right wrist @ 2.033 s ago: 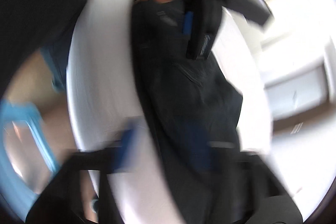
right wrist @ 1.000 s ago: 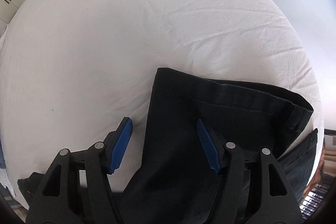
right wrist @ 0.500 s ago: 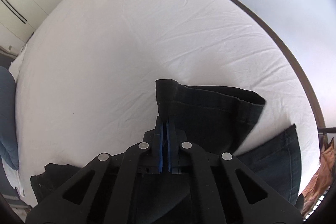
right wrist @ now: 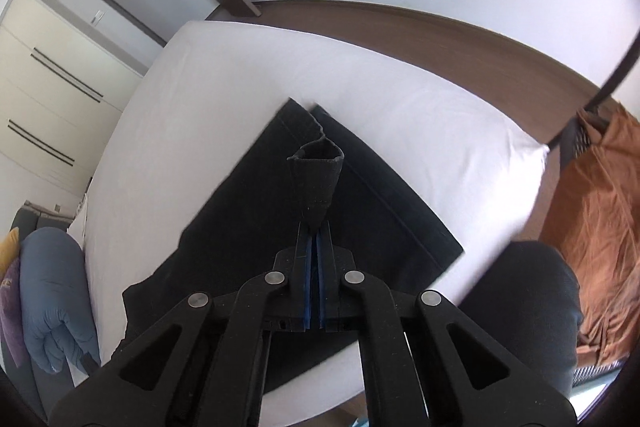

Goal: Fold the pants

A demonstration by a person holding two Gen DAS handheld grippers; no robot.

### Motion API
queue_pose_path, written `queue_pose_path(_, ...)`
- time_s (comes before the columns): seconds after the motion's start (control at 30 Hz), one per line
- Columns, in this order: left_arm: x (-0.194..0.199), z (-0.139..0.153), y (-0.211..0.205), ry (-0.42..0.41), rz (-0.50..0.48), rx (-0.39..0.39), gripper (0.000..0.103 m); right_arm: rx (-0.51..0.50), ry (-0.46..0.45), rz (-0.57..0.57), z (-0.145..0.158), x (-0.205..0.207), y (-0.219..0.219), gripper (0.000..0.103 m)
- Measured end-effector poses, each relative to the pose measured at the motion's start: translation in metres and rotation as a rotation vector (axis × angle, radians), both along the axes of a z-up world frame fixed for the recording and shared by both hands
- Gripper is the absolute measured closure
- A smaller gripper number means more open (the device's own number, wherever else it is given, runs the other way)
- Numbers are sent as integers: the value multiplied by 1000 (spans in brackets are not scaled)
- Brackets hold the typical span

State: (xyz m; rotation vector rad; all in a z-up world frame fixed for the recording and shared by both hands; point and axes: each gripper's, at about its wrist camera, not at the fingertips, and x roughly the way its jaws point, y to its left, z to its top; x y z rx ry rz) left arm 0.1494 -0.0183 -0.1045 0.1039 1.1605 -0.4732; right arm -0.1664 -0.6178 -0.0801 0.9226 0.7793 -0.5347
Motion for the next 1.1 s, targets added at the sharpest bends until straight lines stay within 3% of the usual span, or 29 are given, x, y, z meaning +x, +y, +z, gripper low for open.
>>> queue_pose_path(0.1, 3, 3, -5, 7, 11, -1, 37, 94, -11, -64, -31, -29, -4, 102)
queue_pose_path(0.2, 4, 4, -13, 2, 24, 14, 31, 137, -21, -83, -41, -27, -5, 103)
queue_pose_path(0.37, 7, 3, -25, -3, 47, 32, 25, 131, -37, -91, -42, -42, -4, 103)
queue_pose_path(0.6, 5, 1, -39, -6, 58, 32, 20, 169, -33, -127, -73, -68, -5, 103)
queue_pose_path(0.9, 4, -10, -53, -21, 30, 42, 10, 166, -17, -159, -78, -79, -13, 103)
queue_pose_path(1.03, 3, -16, -60, -37, 13, 46, 5, 230, -22, -142, -97, -79, -23, 103)
queue_pose_path(1.1, 3, -18, -62, -43, 11, 47, 4, 270, -34, -174, -96, -88, -31, 93)
